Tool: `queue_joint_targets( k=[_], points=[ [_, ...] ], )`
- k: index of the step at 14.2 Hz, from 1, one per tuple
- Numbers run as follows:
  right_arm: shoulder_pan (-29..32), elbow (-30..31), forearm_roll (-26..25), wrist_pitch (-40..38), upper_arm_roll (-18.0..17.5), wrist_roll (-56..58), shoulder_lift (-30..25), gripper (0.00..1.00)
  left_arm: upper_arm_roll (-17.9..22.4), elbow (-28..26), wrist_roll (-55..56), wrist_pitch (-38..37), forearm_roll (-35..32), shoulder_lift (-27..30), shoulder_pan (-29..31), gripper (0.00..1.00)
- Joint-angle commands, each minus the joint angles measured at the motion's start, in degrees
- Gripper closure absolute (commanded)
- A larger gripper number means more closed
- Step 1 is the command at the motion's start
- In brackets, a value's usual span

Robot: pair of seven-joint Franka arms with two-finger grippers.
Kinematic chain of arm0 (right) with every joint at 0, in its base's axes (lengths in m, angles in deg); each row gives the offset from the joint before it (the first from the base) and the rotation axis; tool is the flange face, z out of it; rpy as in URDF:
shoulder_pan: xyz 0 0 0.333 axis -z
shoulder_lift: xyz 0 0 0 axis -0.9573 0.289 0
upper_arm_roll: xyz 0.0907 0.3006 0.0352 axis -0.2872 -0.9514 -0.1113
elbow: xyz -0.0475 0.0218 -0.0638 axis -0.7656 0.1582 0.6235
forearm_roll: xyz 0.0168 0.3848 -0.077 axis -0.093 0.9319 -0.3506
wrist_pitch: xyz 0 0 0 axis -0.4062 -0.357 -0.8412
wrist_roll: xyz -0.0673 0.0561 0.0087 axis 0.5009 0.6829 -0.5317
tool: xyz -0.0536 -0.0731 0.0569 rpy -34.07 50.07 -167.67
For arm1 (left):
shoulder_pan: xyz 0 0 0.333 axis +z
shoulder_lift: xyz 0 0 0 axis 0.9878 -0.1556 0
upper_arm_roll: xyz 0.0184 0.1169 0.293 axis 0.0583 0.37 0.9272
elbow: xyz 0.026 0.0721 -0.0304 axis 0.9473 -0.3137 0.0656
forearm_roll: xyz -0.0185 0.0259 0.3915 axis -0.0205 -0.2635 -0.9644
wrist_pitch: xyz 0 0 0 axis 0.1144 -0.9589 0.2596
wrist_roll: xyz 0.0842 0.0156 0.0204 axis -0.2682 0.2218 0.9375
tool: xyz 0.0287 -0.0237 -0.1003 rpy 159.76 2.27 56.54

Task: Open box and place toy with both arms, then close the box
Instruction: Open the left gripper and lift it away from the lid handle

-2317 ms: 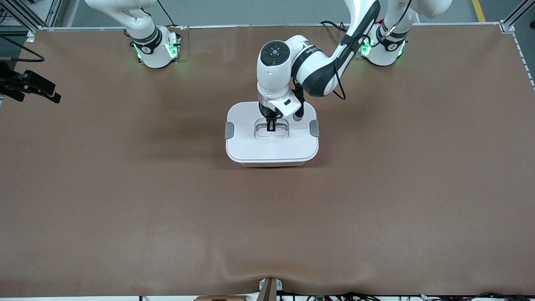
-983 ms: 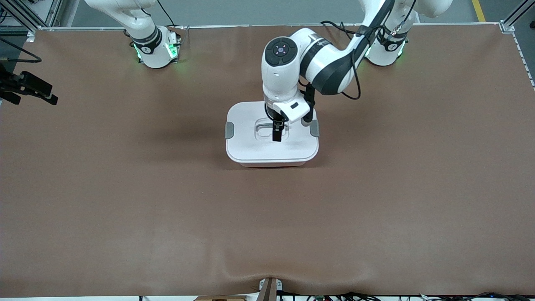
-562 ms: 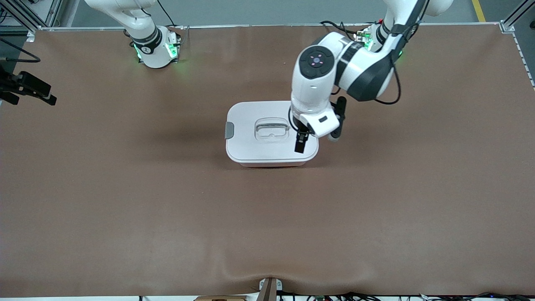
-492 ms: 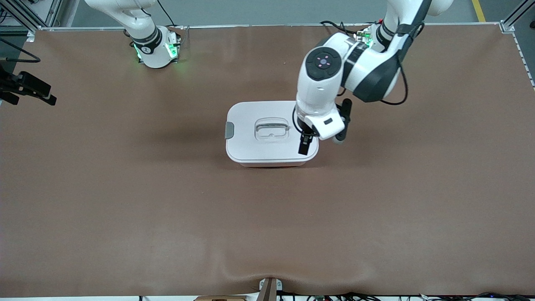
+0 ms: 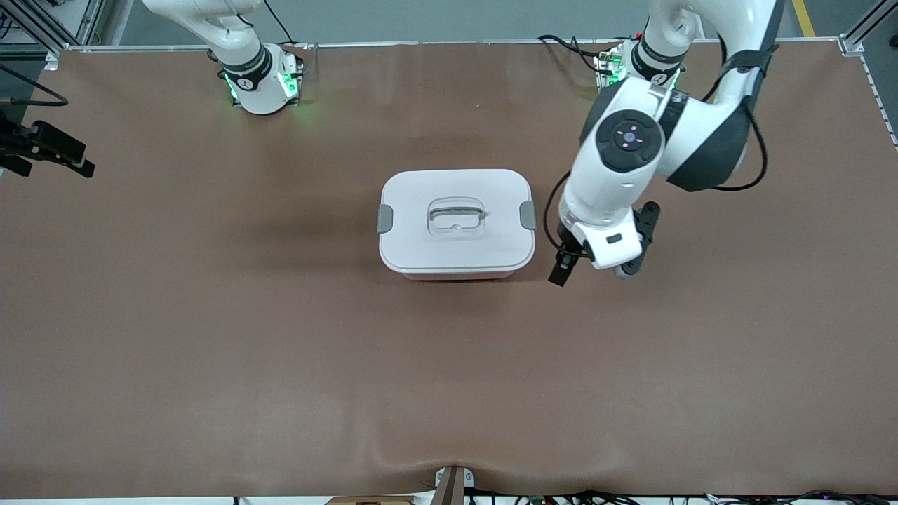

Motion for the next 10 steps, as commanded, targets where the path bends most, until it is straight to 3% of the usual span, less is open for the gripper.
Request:
queue_joint_targets(
  k=[1,10],
  points=[
    [0.48,-1.09,-0.52,-0.48,-0.19,0.54,0.51,0.00,0.26,0.46,-5.82,-1.40,-0.76,0.51,1.44,0.00],
    [0.22,-0.74,-0.52,-2.40,-0.10,0.45,0.34,0.00,0.26,4.67,-32.19,-1.31,-0.58,0.16,12.68,0.00]
  ],
)
